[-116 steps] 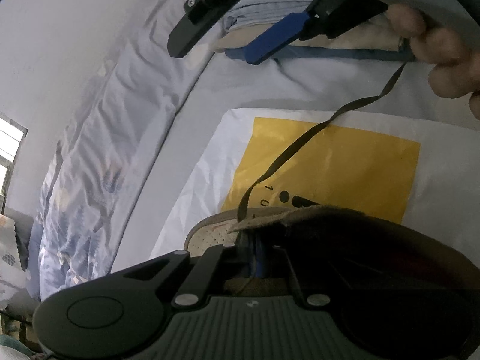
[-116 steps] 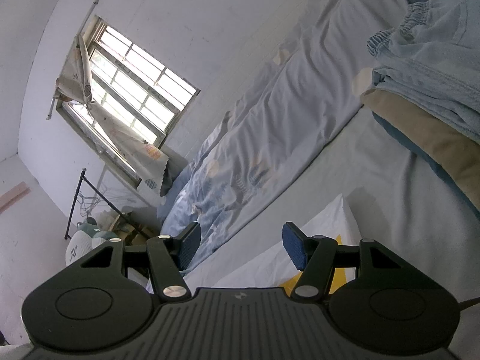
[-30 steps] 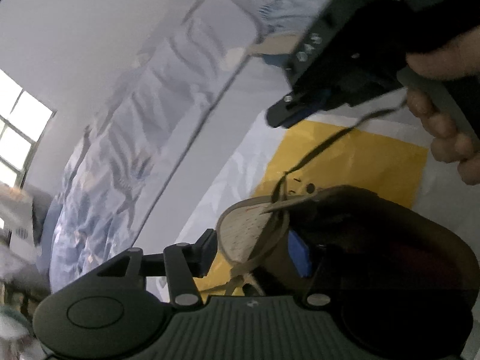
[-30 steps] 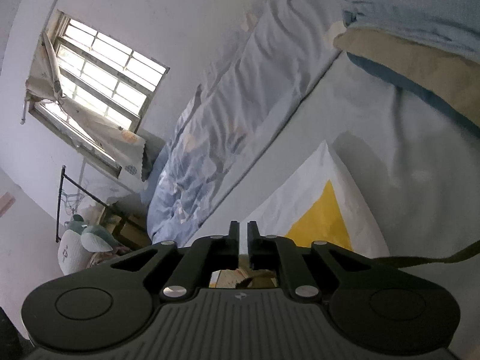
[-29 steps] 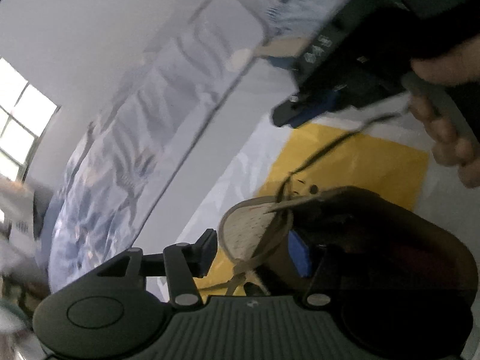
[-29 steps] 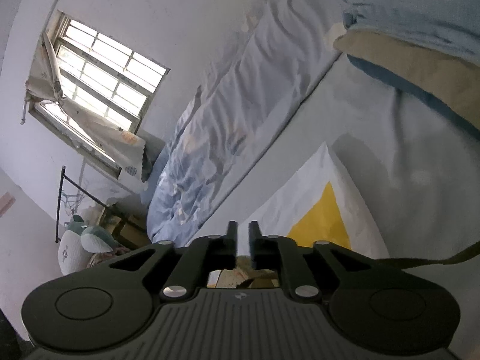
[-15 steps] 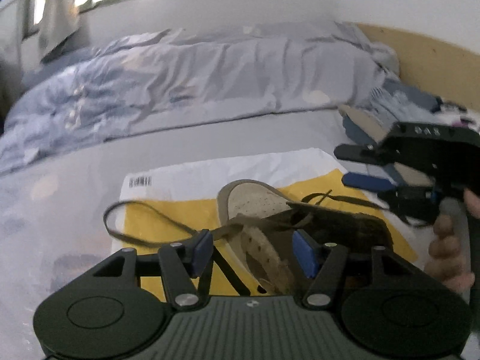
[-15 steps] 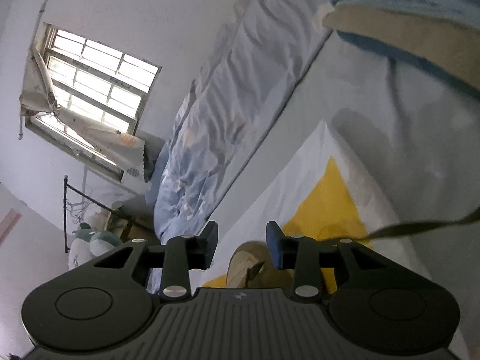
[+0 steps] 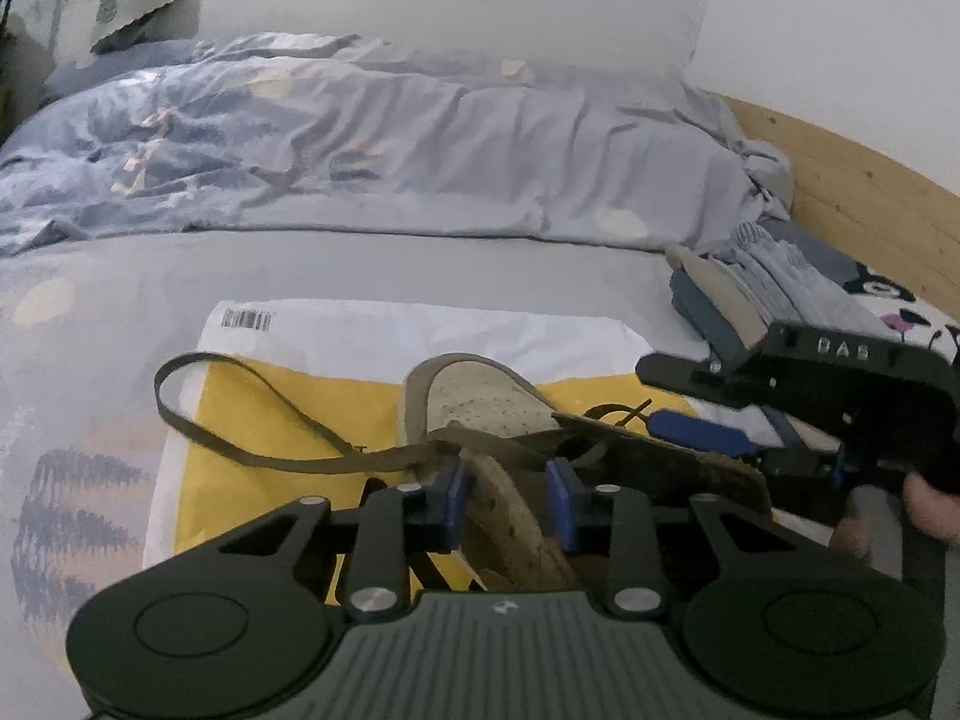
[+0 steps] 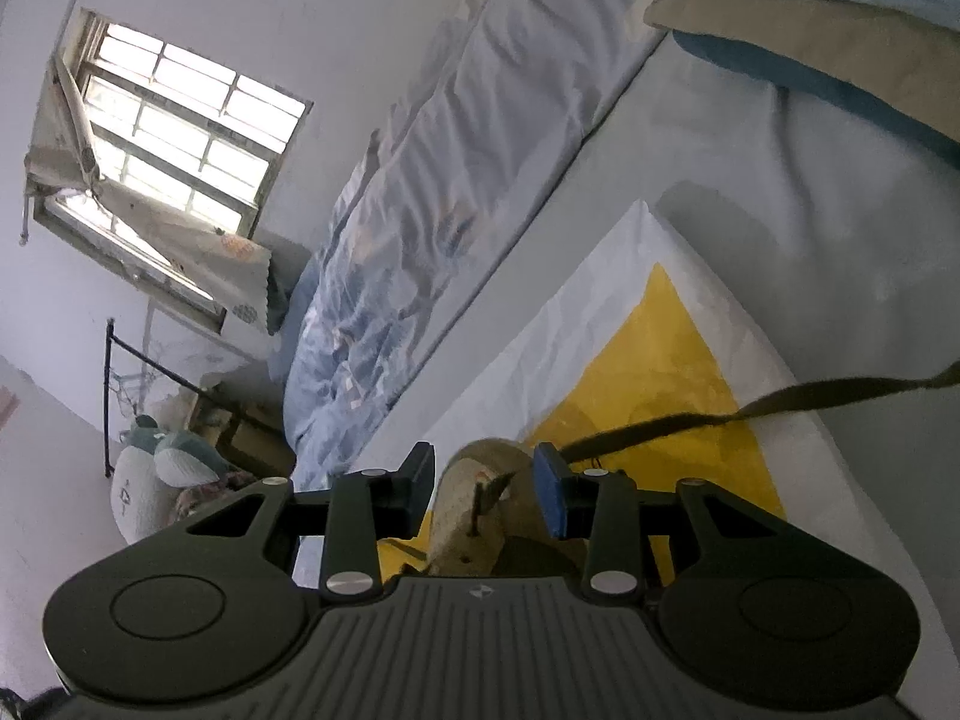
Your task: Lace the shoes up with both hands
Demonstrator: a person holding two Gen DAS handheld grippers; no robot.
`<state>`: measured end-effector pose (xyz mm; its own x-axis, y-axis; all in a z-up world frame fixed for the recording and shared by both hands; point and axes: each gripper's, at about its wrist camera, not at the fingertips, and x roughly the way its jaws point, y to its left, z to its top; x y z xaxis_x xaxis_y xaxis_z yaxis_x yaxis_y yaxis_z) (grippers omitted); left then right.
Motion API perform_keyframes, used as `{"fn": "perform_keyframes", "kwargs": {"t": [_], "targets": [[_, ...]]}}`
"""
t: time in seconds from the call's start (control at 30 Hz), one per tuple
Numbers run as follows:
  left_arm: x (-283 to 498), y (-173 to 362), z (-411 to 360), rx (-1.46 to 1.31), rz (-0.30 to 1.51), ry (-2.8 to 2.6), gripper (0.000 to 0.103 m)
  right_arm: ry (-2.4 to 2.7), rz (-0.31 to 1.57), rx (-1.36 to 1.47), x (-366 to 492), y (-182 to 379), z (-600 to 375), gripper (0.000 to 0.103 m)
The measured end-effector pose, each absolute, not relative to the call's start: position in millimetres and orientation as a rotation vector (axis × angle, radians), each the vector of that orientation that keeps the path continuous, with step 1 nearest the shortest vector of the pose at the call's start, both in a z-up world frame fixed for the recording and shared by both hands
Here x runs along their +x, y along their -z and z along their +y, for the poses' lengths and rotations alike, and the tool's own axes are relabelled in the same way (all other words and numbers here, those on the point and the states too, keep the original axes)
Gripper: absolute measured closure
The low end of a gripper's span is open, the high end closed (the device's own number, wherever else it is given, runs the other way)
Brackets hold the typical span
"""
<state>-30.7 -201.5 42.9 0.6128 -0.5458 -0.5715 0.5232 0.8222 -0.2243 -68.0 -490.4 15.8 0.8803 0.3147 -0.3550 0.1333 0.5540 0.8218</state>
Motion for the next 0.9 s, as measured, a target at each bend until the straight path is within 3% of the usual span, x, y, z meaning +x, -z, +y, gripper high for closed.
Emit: {"fn": "perform_keyframes", "kwargs": {"t": [0.4,0.53,0.87,0.9], "targets": [[-32,-39,-203,-0.039,0.685,0.582,0.076,-0.162,0.532,0.899,-64,-10,-476,0.066],[-32,-40,-204,-0.045,0.686,0.578,0.076,-0.197,0.534,0.863,-63,-13,-470,0.084],[-33,-34,-206,-0.059,0.704,0.544,0.079,-0.181,0.540,0.924,-63,-7,-473,0.096],[-33,-32,-207,-0.060,0.707,0.539,0.079,-0.180,0.539,0.904,-63,-10,-471,0.101]]}}
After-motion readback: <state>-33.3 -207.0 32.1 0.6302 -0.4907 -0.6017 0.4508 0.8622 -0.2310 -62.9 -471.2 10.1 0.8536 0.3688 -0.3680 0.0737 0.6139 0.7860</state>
